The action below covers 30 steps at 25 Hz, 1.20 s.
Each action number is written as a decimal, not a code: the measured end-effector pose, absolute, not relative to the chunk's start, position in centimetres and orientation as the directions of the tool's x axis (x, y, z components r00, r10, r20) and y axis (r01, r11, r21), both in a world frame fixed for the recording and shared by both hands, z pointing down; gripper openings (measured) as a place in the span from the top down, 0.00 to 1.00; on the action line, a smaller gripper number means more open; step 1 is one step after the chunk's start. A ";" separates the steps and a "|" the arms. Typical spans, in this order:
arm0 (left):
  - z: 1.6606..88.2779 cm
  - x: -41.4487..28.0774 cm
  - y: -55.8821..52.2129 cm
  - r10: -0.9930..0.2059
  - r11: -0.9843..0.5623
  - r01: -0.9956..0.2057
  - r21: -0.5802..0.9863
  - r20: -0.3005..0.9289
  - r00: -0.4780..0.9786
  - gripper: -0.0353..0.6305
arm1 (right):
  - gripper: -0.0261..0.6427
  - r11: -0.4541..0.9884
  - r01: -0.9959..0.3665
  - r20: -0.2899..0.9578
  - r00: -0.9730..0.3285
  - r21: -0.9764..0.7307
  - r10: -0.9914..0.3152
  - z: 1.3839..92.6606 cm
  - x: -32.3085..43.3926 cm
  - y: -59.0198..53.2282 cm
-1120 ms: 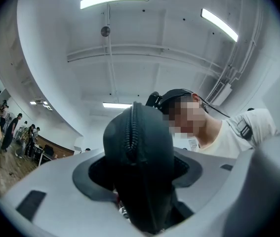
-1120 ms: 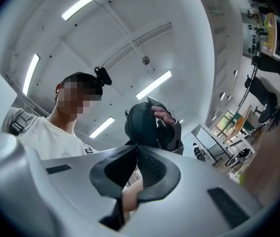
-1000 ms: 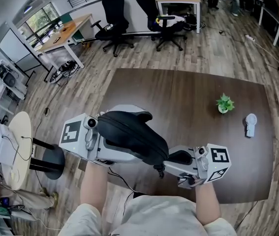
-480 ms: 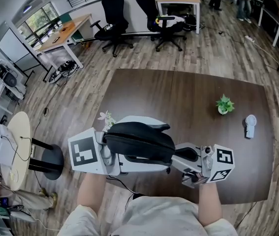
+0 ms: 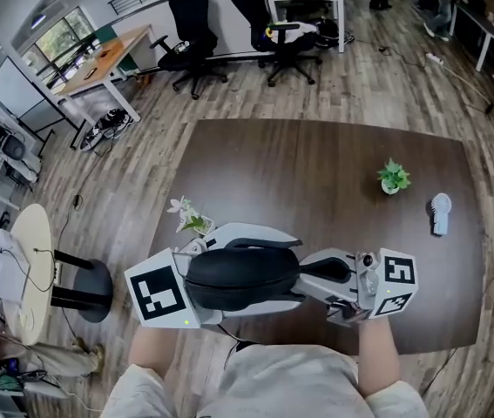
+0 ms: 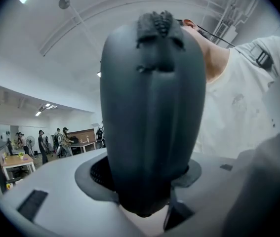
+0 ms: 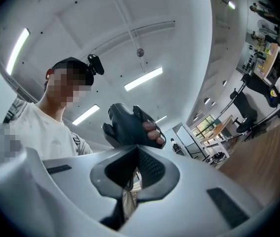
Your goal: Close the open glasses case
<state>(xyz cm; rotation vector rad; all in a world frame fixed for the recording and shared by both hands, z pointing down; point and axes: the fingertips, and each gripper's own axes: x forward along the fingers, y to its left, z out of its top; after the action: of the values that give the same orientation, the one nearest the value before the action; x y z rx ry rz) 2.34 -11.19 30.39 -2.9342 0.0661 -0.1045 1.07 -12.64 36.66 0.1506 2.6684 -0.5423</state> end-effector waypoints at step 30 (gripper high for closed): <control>40.2 2.1 -14.8 -0.259 -0.899 -0.064 -0.433 0.409 0.875 0.56 | 0.96 0.955 0.081 -0.297 -0.955 -0.285 -0.008 36.1 2.9 -13.2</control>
<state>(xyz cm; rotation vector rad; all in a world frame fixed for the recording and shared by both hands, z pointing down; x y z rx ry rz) 2.10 -14.77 40.17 -2.6320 0.2377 -0.6549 2.86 -13.23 36.10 0.0533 2.8092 -0.4265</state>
